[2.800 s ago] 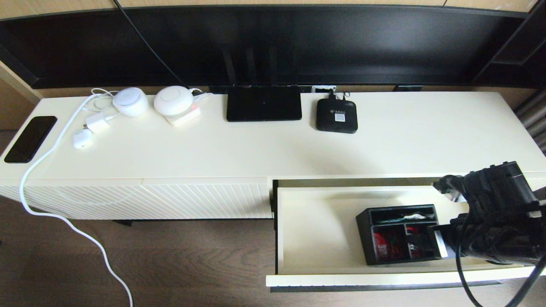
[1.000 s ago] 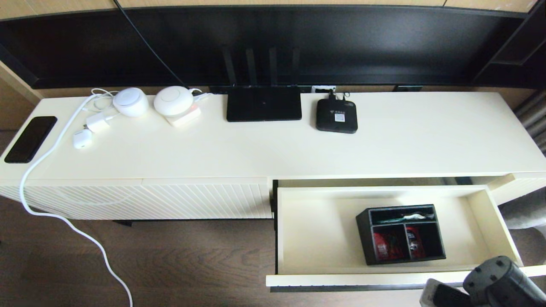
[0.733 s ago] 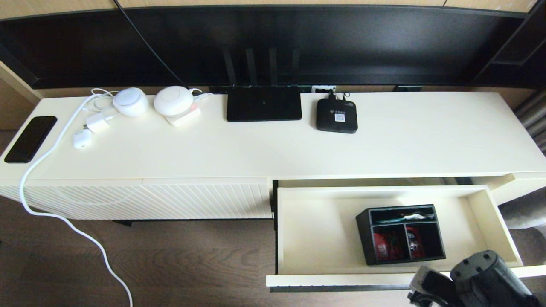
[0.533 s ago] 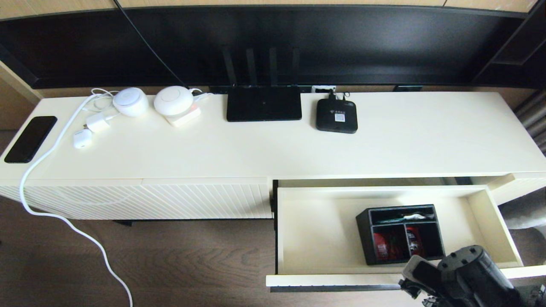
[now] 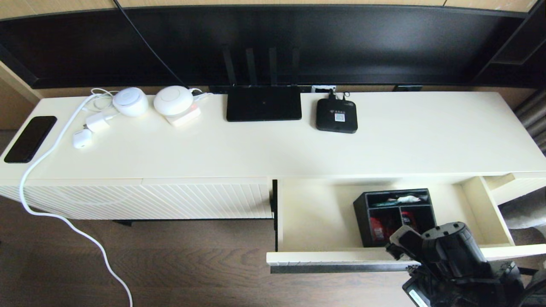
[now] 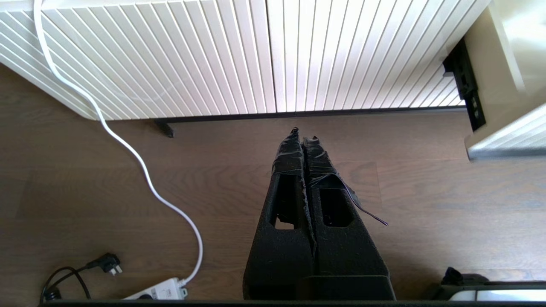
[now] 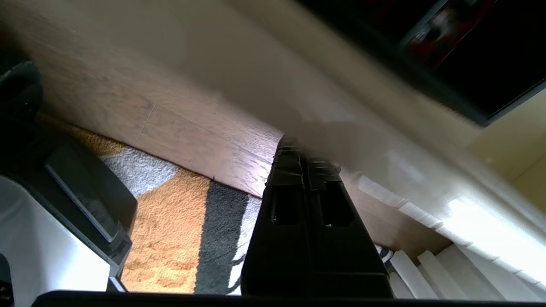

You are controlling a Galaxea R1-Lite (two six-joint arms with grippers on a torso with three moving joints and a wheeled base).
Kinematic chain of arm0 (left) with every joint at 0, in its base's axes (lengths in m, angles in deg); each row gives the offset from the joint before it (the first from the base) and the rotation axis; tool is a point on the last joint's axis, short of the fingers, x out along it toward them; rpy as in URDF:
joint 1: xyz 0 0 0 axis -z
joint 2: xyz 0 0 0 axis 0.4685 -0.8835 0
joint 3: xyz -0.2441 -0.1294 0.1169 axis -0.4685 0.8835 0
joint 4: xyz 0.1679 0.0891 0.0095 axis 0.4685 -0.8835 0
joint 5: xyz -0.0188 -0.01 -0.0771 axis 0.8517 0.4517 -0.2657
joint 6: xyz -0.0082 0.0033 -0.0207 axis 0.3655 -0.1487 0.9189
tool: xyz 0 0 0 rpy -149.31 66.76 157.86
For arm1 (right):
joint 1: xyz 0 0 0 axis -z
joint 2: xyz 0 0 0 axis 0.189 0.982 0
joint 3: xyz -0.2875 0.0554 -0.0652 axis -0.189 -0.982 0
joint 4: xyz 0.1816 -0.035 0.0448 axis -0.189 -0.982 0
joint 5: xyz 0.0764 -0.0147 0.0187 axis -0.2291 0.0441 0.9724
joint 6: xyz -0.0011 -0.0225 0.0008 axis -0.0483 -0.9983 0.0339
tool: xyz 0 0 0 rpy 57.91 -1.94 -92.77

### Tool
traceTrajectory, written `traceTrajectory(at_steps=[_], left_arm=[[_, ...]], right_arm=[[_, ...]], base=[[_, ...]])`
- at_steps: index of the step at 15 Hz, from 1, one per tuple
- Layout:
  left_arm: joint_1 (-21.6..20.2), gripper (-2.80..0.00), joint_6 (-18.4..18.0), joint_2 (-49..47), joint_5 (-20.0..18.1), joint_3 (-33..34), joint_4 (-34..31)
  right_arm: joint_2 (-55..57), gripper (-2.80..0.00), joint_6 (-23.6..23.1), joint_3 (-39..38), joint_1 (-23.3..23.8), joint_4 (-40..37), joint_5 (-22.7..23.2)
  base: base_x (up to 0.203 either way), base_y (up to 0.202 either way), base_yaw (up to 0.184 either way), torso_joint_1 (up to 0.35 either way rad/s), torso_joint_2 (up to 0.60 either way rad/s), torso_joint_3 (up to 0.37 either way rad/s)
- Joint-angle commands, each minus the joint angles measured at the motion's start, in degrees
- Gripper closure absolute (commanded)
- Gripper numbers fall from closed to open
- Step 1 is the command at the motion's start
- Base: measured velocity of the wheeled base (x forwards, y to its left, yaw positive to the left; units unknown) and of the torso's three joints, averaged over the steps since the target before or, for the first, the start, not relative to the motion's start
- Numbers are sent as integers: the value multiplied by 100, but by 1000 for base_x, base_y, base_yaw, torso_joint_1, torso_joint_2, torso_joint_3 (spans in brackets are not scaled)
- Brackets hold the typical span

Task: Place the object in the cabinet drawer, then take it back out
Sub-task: Close the drawer

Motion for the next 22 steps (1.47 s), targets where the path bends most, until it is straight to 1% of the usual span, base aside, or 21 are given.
traceTrajectory(at_steps=[1,5,13,18,22], left_arm=[[0,0,-2,-9,1,4,-1],[0,0,-2,0,1,5,-1],[0,0,-2,0,1,4,-1],[0,0,-2,0,1,5,-1],[0,0,-2,0,1,-2,-1]], right_arm=[[67,0,-1,177,138,22,-8],[257,0,0,513,328,486,-8],[500,0,-9,1129,612,1087,-8],[667,0,-35,1419,665,1407,-8],[902,0,-58,1558,712,1854,-8]], base=[[0,0,0,0,0,0],[0,0,0,0,0,0],[0,0,0,0,0,0],[0,0,0,0,0,0],[0,0,0,0,0,0]])
